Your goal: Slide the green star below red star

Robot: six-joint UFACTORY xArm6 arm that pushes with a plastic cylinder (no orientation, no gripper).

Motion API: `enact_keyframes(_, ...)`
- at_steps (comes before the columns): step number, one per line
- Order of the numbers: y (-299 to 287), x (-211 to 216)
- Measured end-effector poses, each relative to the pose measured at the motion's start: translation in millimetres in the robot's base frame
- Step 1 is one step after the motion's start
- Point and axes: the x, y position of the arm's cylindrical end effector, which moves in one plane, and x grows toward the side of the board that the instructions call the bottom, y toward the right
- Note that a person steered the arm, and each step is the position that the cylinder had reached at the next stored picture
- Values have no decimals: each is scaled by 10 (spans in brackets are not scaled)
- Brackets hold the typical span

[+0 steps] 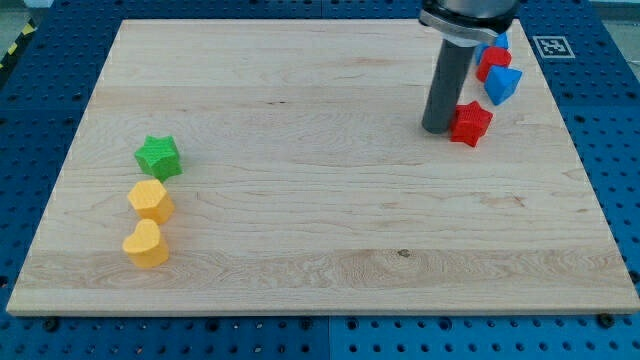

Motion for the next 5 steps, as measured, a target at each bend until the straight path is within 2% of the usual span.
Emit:
enact_keyframes(3,562,58)
enact_keyframes(4,564,58)
enact_keyframes(5,186,58)
